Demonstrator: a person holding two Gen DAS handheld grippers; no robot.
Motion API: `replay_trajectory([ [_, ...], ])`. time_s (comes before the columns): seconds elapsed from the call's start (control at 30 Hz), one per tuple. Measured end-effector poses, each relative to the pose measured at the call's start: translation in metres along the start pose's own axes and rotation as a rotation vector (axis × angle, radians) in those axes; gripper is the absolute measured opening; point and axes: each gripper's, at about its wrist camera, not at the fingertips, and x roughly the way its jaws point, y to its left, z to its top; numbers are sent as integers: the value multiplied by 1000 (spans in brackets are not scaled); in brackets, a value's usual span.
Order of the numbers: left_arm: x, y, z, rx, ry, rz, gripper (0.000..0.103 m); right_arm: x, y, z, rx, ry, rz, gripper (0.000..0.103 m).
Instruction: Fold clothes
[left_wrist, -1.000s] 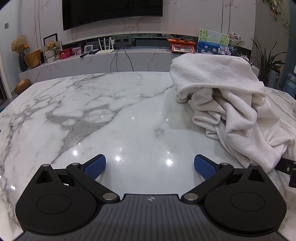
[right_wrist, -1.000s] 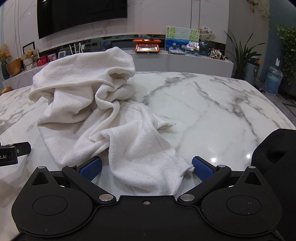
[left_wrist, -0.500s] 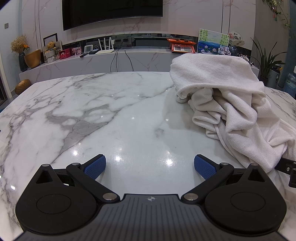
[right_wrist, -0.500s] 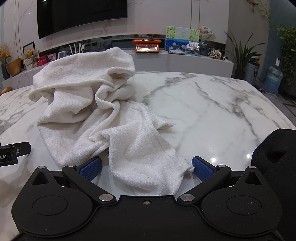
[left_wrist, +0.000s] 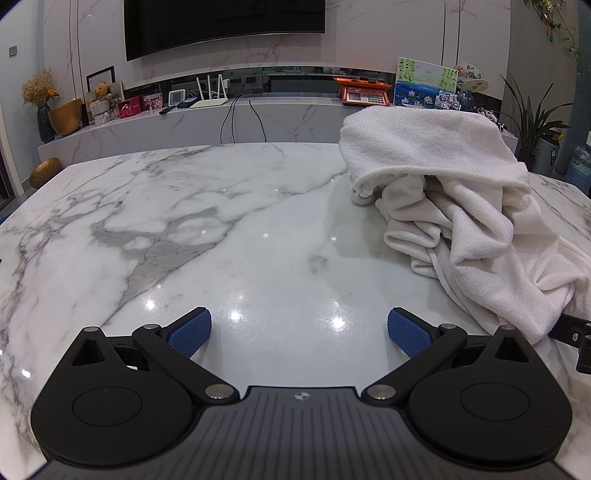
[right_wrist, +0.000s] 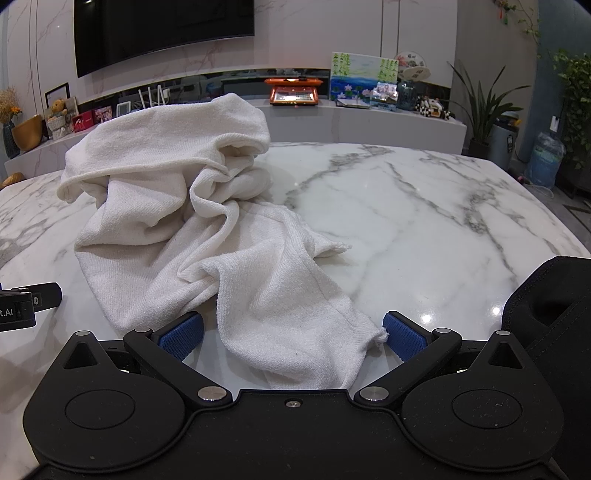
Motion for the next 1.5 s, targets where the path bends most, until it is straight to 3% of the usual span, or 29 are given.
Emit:
replay_trajectory([
  [0.83, 0, 1, 0, 14, -3, -9, 102, -2, -2, -1, -8, 0, 2, 103],
  [1.03, -5, 3, 7, 41, 6, -18, 97, -8, -5, 8, -34, 80, 37, 102],
  [1.23, -20, -4, 16, 121, -40, -13, 92, -35, 1, 21, -96, -13, 50, 102],
  [1.3, -24, -7, 20, 162, -54, -17, 88, -43, 2, 25, -127, -44, 49, 101],
  [1.37, -27, -13, 25, 220, -74, -23, 76, -49, 4, 29, -165, -73, 47, 101],
  [1.4, -27, -16, 27, 243, -81, -26, 75, -51, 7, 33, -197, -86, 49, 99],
  [1.5, -23, -24, 36, 309, -107, -30, 75, -50, 15, 44, -315, -114, 50, 76],
])
